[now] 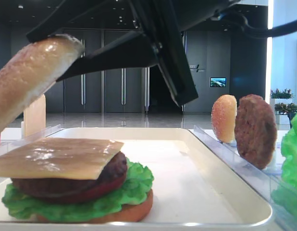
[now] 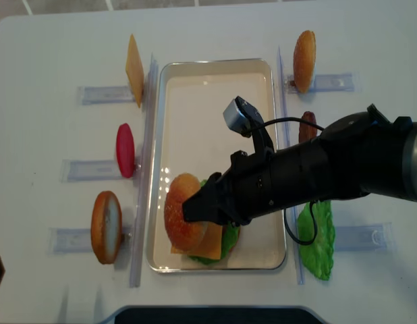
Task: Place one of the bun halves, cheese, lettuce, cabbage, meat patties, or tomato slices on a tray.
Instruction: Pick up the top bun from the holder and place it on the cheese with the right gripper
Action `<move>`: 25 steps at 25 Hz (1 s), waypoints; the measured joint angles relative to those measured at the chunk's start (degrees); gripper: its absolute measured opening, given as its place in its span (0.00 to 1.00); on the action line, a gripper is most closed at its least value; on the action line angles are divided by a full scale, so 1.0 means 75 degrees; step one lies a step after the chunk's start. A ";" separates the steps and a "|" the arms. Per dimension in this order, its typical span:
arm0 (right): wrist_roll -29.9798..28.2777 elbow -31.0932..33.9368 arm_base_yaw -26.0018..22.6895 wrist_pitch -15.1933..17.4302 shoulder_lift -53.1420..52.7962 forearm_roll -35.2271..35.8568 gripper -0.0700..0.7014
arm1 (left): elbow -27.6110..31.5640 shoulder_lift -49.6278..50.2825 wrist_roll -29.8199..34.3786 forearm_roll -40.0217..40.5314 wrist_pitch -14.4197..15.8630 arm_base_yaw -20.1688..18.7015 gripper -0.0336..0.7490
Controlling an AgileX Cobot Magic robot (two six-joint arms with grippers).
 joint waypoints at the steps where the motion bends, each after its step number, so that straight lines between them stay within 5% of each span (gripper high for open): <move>1: -0.0022 0.0000 -0.0003 0.0019 0.0017 0.0000 0.41 | 0.0000 0.0000 0.0000 0.0000 0.0000 0.0000 0.70; 25: -0.0222 0.0000 -0.0378 0.0513 0.0428 0.0050 0.41 | 0.0000 0.0000 0.0000 0.0000 0.0000 0.0000 0.70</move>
